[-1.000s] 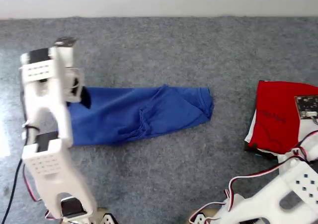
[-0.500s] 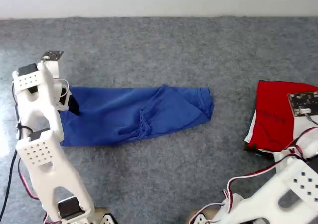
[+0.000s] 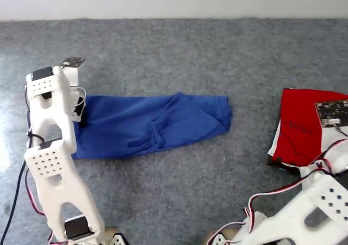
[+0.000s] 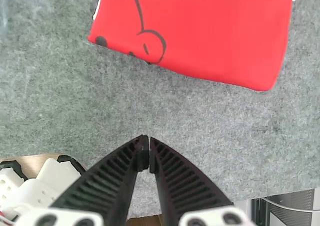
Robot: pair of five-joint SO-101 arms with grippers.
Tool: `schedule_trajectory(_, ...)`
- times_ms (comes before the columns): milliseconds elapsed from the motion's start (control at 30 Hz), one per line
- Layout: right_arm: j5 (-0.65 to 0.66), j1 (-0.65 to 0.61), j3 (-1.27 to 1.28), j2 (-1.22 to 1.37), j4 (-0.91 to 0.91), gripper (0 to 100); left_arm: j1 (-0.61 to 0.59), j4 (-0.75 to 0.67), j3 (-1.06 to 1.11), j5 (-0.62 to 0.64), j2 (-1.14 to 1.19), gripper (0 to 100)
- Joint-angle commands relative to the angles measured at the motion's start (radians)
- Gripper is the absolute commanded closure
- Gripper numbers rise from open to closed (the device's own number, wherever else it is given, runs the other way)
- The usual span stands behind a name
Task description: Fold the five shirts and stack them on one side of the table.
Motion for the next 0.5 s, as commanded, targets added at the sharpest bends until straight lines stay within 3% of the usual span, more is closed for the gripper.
schedule_trajectory(0, 0.003, -0.012, -0.005, -0.018, 0.036, 99.0, 0.011, 0.021, -0.002, 0.043, -0.04, 99)
schedule_trajectory(467, 0.003, -0.012, -0.005, -0.016, 0.033, 99.0, 0.307, 0.149, 0.004, 0.247, -0.47, 99)
